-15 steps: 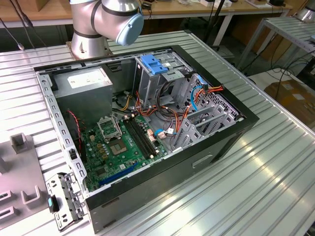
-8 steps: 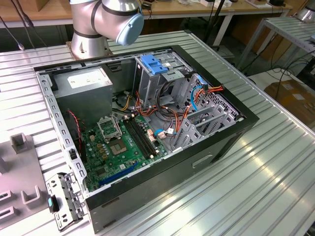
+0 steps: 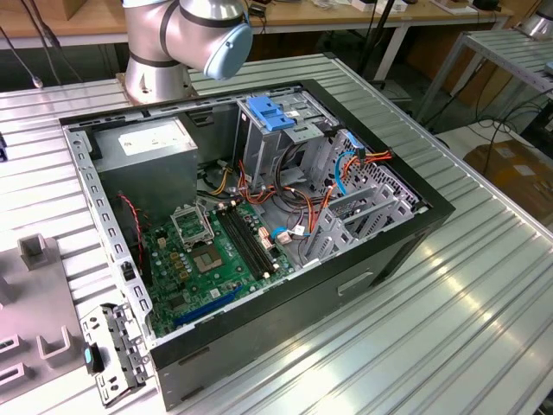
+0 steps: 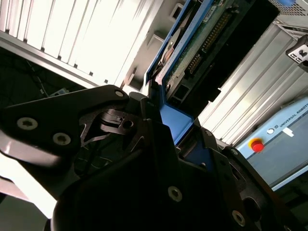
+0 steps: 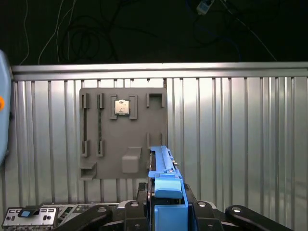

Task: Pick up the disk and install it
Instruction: 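Pick up the disk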

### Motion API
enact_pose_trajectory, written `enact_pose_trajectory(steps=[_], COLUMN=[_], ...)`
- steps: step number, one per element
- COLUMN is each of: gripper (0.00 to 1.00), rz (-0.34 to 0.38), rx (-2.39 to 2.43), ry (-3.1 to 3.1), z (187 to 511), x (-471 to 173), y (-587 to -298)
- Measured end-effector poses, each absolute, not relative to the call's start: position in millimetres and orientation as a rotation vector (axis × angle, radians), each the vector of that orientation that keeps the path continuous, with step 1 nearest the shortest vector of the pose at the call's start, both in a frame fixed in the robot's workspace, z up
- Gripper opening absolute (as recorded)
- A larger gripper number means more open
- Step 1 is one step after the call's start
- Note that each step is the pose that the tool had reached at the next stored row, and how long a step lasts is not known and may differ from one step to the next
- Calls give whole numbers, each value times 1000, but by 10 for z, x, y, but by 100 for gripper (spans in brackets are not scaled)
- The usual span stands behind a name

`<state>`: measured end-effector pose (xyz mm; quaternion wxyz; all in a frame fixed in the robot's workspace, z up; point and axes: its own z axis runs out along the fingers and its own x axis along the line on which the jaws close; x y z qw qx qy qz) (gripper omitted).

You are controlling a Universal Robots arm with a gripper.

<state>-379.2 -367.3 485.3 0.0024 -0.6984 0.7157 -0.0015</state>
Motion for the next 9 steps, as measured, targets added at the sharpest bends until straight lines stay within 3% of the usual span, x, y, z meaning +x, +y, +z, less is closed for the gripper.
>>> enact_pose_trajectory(steps=[9], gripper=[37], rz=[-5], rx=[-2191], ry=[2245], z=[4853], x=[-3714], y=[-3673])
